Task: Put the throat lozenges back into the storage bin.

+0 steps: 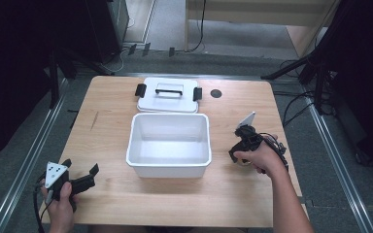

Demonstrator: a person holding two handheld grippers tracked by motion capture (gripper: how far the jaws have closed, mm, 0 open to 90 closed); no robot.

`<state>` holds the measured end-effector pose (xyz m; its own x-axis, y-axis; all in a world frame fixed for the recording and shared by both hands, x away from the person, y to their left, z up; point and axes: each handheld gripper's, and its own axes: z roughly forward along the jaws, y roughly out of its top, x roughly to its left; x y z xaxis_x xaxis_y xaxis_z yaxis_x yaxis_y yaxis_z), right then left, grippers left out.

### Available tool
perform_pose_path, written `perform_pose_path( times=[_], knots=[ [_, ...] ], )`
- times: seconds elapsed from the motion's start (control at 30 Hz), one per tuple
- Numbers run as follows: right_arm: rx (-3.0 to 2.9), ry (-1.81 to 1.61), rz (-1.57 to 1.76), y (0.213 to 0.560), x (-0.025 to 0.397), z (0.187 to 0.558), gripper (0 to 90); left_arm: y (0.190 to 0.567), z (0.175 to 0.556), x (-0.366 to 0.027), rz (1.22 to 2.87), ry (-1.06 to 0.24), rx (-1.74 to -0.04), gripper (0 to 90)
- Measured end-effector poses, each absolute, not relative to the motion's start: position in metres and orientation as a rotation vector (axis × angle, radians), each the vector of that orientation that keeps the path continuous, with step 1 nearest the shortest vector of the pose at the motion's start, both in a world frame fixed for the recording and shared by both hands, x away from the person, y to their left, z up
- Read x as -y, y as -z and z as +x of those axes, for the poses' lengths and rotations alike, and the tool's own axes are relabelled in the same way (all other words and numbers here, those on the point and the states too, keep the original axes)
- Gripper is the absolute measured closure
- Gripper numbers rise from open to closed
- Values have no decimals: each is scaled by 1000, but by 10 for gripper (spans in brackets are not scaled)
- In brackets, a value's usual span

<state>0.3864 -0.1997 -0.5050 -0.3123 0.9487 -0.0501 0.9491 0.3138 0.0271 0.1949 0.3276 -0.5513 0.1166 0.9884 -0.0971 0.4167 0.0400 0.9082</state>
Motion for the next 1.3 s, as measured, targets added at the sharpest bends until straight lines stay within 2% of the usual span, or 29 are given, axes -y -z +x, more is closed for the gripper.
perform_pose_path(
  times=[0.1,0.6,1.0,1.3],
  knots=[
    [-2504,-1,1803,505,199,387,201,551,195,-328,1518,-823,-1437,0],
    [-2543,-58,1715,480,195,382,204,551,195,-327,1518,-825,-1439,0],
    [-2634,-137,1553,431,170,376,205,551,195,-327,1518,-824,-1439,0],
    [-2682,-154,1469,408,156,370,204,551,195,-327,1519,-825,-1438,0]
  ],
)
